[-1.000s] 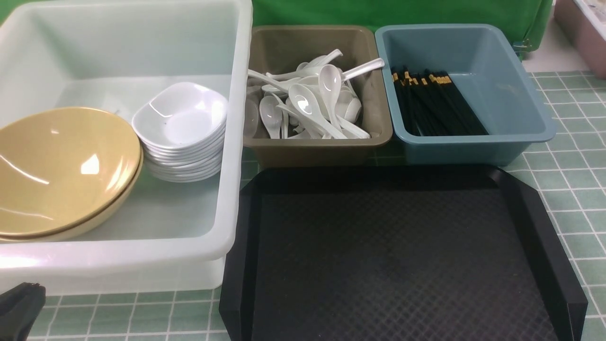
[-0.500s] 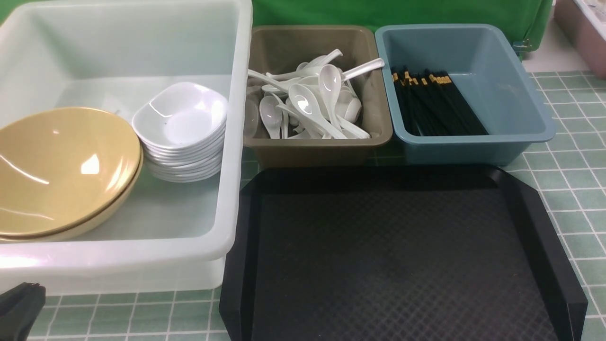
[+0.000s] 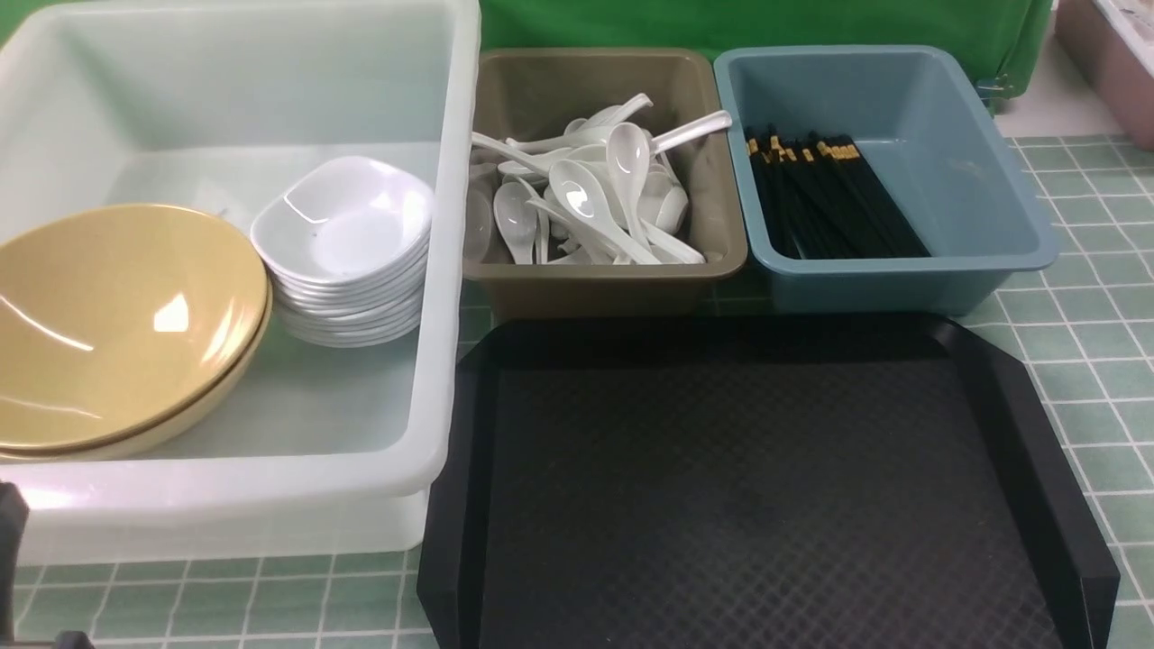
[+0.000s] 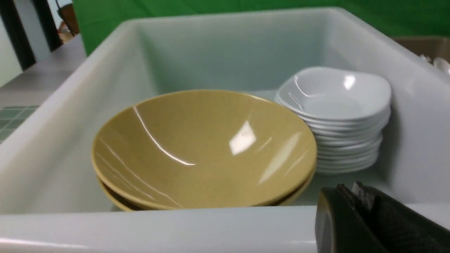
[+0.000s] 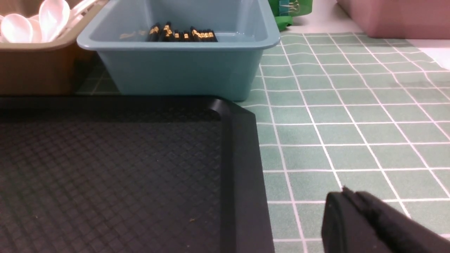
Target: On blue table put chopsticks spoon bowls plates into blue grey white boxes.
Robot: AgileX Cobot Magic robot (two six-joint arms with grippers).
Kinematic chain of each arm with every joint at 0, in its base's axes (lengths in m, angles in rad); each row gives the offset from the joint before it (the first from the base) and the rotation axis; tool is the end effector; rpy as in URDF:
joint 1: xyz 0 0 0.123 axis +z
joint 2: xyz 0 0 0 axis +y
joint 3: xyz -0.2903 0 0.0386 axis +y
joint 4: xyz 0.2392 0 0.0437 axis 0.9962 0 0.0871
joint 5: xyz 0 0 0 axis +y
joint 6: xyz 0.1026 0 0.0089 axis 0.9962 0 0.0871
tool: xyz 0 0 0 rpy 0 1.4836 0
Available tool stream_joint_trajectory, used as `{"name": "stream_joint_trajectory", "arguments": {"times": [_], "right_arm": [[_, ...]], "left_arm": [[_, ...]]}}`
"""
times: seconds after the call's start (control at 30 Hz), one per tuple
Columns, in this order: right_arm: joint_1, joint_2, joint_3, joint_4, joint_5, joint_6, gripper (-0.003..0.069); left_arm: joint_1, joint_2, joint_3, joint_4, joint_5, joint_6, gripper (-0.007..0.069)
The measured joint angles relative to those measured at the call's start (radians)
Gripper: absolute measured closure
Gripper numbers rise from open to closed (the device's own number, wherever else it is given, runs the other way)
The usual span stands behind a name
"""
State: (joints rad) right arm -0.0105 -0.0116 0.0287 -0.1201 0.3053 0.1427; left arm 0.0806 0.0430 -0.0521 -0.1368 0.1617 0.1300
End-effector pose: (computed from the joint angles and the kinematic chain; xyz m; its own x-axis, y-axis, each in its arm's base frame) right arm 0.0493 -0.0042 0.1740 -0.2296 0.0305 -0.9728 0.0520 0.9985 0.0190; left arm 0.0532 0.0020 0.2133 -0.0634 -0.0102 -0.9979 -0.0590 0.9982 -0.0064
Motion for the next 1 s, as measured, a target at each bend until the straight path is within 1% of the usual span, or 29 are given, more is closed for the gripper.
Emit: {"name": "stream_joint_trajectory", "arguments": {"times": [0.1,0.2,0.3,0.37,0.5,0.57,0.77,1.0], "right_arm": [[0.000,0.000,0.000,0.000,0.000,0.000,0.0610],[0.000,0.000,0.000,0.000,0.000,0.000,0.0610],[0.000,0.000,0.000,0.000,0.000,0.000,0.0610],[0.000,0.000,0.000,0.000,0.000,0.000,0.0610],[0.000,0.000,0.000,0.000,0.000,0.000,0.0608],[0.000,0.000,0.000,0.000,0.000,0.000,0.0606],[0.000,0.000,0.000,0.000,0.000,0.000,0.0604],[0.000,0.000,0.000,0.000,0.000,0.000,0.0597]], "left_arm": [[0.000,-0.047,0.066,0.046,-0.041,-0.123,0.0623],[0.000,-0.053,0.076,0.059,-0.022,-0.153,0.0623],[-0.001,-0.054,0.077,0.066,0.065,-0.118,0.0623],[-0.002,-0.054,0.077,0.066,0.122,-0.059,0.0623],[-0.004,-0.054,0.077,0.065,0.144,0.008,0.0623],[-0.005,-0.054,0.077,0.065,0.144,0.005,0.0623],[-0.005,-0.054,0.077,0.065,0.144,-0.051,0.0623],[-0.005,-0.054,0.077,0.065,0.144,-0.059,0.0623]]}}
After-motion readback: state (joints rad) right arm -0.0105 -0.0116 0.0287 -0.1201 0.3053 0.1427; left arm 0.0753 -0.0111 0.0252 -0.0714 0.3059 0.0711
